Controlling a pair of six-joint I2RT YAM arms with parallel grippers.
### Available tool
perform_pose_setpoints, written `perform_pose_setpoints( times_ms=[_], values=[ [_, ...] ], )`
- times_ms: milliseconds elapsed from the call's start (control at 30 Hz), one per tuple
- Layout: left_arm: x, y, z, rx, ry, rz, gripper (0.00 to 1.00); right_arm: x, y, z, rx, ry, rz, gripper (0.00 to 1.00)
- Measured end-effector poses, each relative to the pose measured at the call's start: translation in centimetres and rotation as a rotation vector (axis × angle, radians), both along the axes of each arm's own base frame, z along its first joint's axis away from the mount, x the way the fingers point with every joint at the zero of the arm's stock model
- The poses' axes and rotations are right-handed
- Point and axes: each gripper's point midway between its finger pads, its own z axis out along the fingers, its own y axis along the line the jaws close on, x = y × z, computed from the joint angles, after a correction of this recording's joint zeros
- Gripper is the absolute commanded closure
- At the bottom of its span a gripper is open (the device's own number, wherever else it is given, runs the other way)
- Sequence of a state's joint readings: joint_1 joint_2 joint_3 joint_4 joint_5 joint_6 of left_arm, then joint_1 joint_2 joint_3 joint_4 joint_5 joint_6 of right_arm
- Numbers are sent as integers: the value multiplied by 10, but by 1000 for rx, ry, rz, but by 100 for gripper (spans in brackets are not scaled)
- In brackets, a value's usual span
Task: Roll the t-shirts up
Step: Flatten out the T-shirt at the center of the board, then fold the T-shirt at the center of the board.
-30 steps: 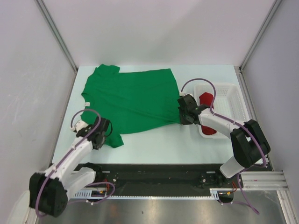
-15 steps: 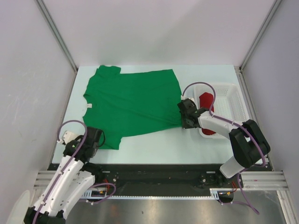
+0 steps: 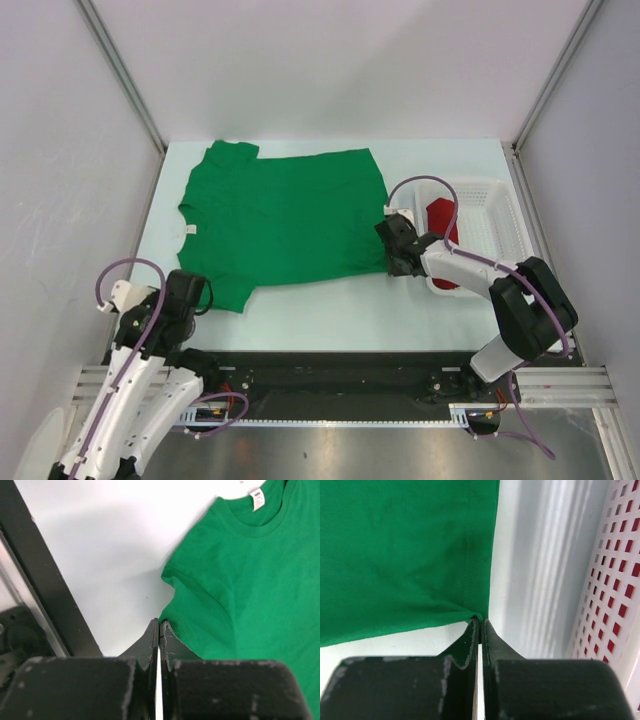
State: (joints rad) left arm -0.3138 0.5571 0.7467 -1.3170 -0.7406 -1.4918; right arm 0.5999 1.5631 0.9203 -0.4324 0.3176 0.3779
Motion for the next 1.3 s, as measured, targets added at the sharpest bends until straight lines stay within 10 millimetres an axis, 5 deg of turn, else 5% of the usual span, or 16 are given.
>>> perform_pose_setpoints(
  times_ms=[200,367,533,700,1000,1300],
  values=[
    [10,2,1,77,48,-58,100,1,6,9,5,-38,15,100],
    [60,-10,10,160,93,-146,100,14,12,18,10,-75,21,100],
    [119,-23,14,221,133,-202,100,49,32,28,36,-123,15,100],
    [159,-10,13,252,142,-192,100,75,36,29,44,-144,-6,100],
    [207,12,0,265,173,-191,100,116,29,24,64,-174,-62,100],
    [232,10,-17,235,181,-235,100,127,26,25,81,-202,-80,100]
  ],
)
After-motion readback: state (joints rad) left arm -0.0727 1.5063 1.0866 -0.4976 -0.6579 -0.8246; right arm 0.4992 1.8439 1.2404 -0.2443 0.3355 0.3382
